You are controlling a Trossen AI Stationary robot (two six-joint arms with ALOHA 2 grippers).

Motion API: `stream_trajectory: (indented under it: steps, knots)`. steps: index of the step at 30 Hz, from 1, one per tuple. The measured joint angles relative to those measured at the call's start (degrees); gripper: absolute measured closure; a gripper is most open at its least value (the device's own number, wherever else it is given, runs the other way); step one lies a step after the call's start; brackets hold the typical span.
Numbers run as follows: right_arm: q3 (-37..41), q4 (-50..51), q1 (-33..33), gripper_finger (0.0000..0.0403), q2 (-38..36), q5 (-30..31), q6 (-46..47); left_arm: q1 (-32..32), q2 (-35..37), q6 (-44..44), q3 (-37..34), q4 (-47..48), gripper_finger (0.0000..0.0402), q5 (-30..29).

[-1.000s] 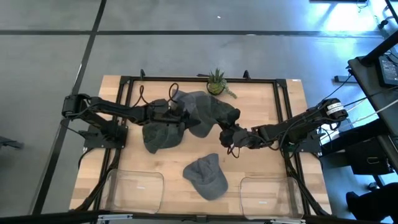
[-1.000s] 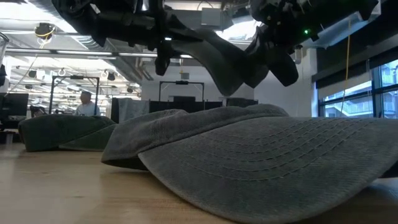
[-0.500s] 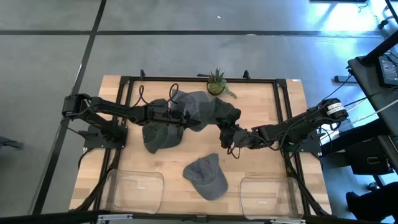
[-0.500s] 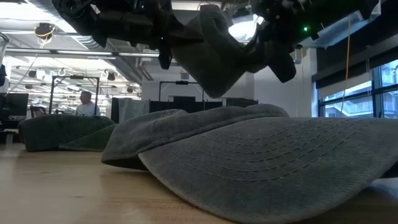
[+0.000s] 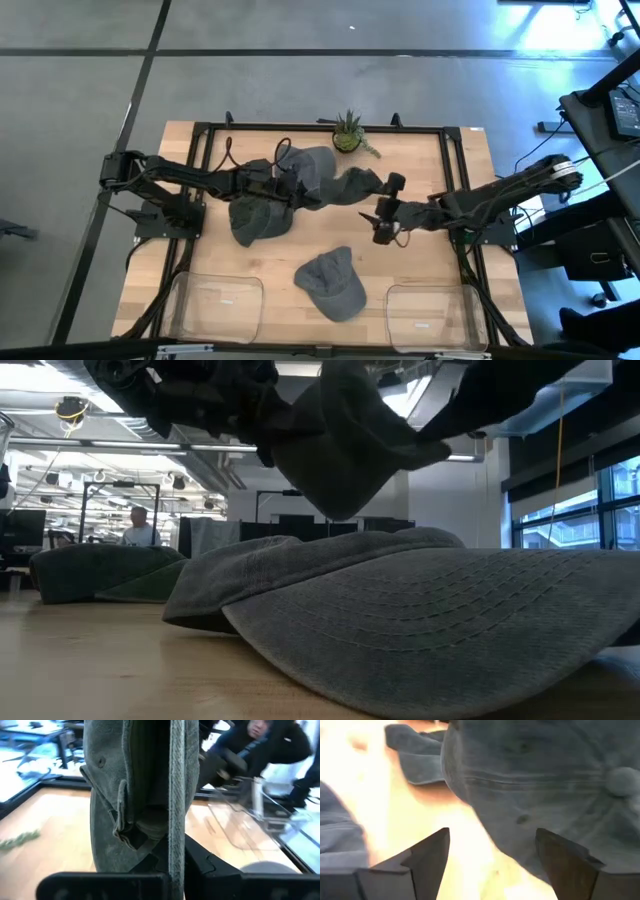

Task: Pick & Place hat
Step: Put the right black cap into the right transparent bin

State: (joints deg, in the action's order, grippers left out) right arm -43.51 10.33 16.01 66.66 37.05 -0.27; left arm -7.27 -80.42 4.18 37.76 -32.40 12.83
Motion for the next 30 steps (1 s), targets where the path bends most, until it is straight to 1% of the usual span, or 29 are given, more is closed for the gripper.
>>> stream_trajectory:
  steps: [3, 7, 11, 13, 17, 22, 24, 26, 30]
  knots:
    - [0.0, 1.18, 0.0, 0.0108, -3.44, -0.3, -0.16, 0.0, 0.0, -3.44, 0.0, 0.04, 0.0388, 3.06]
    - [0.0, -0.57, 0.0, 0.0112, -7.17, -1.03, -1.6, 0.02, 0.02, -5.58, 0.0, 1.56, 0.0389, 3.34]
    - [0.0, -4.57, -0.01, 0.0112, -9.37, -0.71, -3.39, 0.13, 0.02, -7.36, 0.0, 2.2, 0.0389, 3.51]
    - [0.0, -5.98, -0.44, 0.0112, -9.18, -0.94, -5.74, 0.41, 0.02, -7.9, 0.0, 2.11, 0.0388, 4.27]
    - [0.0, -7.86, -2.82, 0.0112, -7.11, -5.53, -7.19, 1.04, 0.02, -7.99, 0.0, 0.5, 0.0388, 5.69]
    - [0.02, -7.81, -5.29, 0.0115, -5.47, -6.28, -6.03, 2.01, 0.02, -7.99, 0.0, 0.48, 0.0387, 5.74]
    - [0.02, -7.95, -5.63, 0.0127, -5.57, -8.13, -4.8, 2.07, 0.02, -7.99, 0.0, 0.68, 0.0387, 5.74]
    - [0.02, -7.95, -5.77, 0.0148, -5.58, -10.07, -3.5, 2.04, 0.02, -7.99, 0.0, 0.7, 0.0387, 5.74]
    - [0.02, -7.94, -5.77, 0.0214, -5.56, -10.29, -2.64, 1.96, 0.02, -7.99, 0.0, 0.72, 0.0387, 5.61]
